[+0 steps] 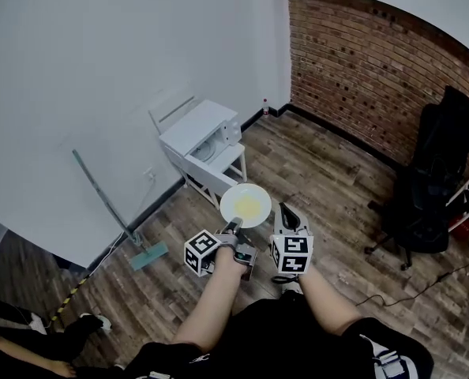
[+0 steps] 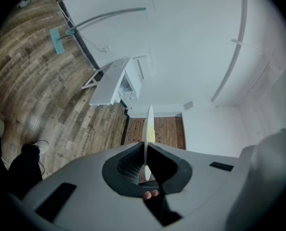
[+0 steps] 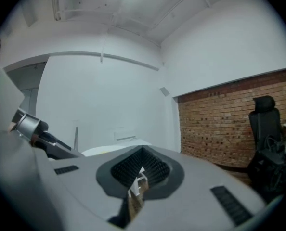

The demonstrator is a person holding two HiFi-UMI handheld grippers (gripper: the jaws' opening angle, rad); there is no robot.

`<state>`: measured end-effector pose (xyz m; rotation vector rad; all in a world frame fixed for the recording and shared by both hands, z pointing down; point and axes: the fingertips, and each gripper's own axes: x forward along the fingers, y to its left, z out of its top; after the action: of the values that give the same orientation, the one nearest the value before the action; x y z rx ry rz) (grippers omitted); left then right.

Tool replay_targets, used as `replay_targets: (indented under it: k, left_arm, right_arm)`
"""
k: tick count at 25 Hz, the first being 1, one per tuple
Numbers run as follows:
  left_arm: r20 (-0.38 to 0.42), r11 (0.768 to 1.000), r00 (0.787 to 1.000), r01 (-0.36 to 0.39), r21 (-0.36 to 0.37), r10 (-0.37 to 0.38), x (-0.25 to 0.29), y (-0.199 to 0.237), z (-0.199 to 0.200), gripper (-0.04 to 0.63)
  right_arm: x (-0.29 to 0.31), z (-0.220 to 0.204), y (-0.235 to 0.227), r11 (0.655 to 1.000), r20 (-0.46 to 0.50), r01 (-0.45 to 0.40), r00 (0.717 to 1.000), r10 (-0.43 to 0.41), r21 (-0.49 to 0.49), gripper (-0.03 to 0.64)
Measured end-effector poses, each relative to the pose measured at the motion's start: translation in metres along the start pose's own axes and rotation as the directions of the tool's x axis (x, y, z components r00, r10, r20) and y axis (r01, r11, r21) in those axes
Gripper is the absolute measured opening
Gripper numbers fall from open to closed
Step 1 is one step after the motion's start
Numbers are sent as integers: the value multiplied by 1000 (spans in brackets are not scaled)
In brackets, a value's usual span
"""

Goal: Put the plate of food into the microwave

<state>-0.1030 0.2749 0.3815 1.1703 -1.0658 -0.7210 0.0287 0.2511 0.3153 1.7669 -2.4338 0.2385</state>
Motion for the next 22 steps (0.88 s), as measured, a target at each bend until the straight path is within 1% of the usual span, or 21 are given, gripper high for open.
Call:
replay_targets:
  k: [4,6,9,12,15,22]
  left_arm:
    - [32,999,999,44,17,-45,59,-38,-5,11]
    - [44,998,997,60,24,-61,86,-52,-11,11]
    - [45,998,997,64,23,-65,124,-65,-22,11]
    - [40,998,998,56,18,-57,154,-69,-35,11]
    - [27,999,999,32,11,-32,175,-64,-43,11]
    - [34,1000,999,11,6,-11,221,-62,-30,11]
  right_arm:
    - [48,36,-52,1000,41,-10,999,10,-5,8]
    - [65,41,-75,1000,38,-17,999,17,-9,8]
    - [87,40,-107,1000,19,-25,1000,25,-4,8]
    - [106,38,-133,1000,7,-30,1000,30,6,8]
    - [119,32,-151,999,-14,-28,999,29,35,8]
    - [149,20,-180,999,-48,-16,999,18,42,8]
